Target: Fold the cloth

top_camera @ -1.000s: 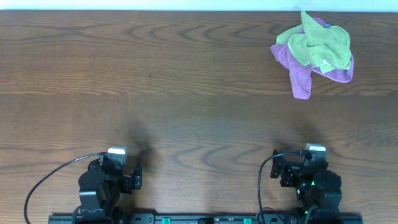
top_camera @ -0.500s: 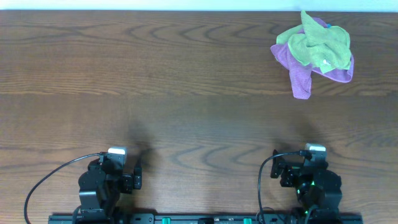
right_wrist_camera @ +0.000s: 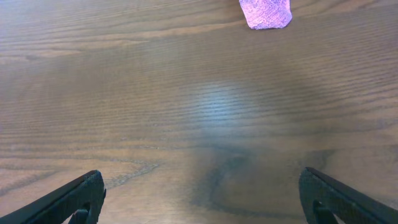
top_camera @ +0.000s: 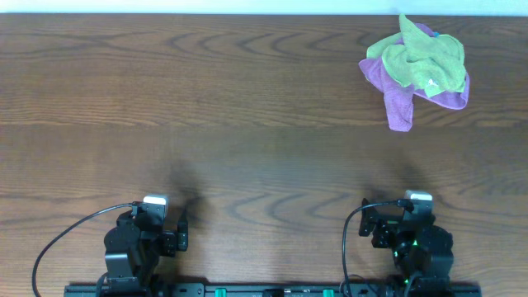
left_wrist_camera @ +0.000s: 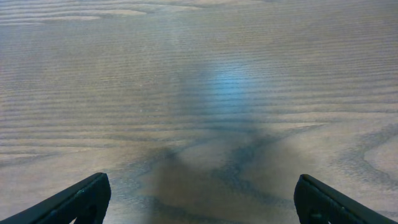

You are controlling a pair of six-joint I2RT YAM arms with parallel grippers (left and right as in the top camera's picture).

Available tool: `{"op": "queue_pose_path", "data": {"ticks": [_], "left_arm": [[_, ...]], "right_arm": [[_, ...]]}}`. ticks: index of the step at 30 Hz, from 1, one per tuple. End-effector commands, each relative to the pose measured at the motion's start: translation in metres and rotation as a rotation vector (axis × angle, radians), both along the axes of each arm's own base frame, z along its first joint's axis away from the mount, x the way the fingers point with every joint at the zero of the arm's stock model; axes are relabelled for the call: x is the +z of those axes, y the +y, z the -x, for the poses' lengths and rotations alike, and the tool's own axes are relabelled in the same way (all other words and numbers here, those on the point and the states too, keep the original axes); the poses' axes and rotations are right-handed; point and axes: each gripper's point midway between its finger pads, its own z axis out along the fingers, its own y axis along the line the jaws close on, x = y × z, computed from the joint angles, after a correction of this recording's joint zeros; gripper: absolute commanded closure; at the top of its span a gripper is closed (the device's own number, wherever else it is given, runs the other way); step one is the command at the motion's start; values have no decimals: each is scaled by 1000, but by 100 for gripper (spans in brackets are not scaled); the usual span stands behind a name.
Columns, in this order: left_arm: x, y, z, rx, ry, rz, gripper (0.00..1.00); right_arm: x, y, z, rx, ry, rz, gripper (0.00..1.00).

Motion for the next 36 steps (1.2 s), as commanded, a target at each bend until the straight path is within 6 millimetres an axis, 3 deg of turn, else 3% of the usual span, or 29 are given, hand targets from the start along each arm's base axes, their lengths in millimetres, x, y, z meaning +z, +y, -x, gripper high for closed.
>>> {"op": "queue_pose_path", "data": {"ticks": [1,13,18,23,30,36], "left_arm": [[-10,2,2,13,25,-2,5],[-10,2,2,13,25,-2,4],[-10,2,2,13,25,-2,5],[-10,2,2,13,25,-2,5],[-10,2,2,13,25,-2,5],[-10,2,2,13,25,-2,5]], "right_arm": [[-4,3,1,7,6,-15,1],[1,-2,-3,-4,-17,16,1],[33,-2,-12,-12,-48,9,1],[83,-16,-24,-80,58,57,1],[148,-40,-79,-179,200,107,1],[166,-69,-149,-250,285,101,1]]}}
